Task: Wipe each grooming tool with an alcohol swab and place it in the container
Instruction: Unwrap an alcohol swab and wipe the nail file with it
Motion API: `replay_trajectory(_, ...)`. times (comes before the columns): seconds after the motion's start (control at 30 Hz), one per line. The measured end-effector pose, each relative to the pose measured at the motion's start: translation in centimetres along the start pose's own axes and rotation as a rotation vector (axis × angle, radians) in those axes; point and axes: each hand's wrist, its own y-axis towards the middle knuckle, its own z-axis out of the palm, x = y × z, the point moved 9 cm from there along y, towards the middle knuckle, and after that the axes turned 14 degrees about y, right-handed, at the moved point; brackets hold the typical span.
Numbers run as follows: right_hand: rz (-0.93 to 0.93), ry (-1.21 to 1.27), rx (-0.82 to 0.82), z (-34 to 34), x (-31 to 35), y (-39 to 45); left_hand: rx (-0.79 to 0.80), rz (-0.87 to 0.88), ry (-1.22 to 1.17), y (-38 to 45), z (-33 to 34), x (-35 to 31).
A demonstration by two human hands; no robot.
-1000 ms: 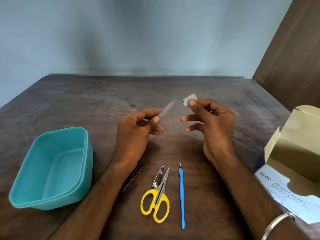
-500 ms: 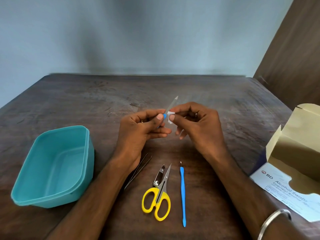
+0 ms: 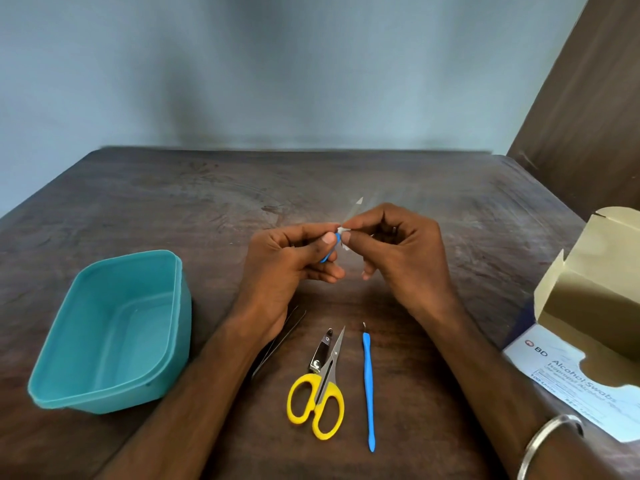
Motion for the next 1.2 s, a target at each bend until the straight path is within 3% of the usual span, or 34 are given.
replay_trajectory(1.07,0.022,-0.012,-0.117,-1.7,0.1,0.3,0.023,-0.003,0.091,0.2,0.1,0.2)
replay_trajectory(1.2,0.038,0.071,-0.166,-2.4,0.1,0.3,0.047,-0.014,0.089,0.0,0.7,0.0)
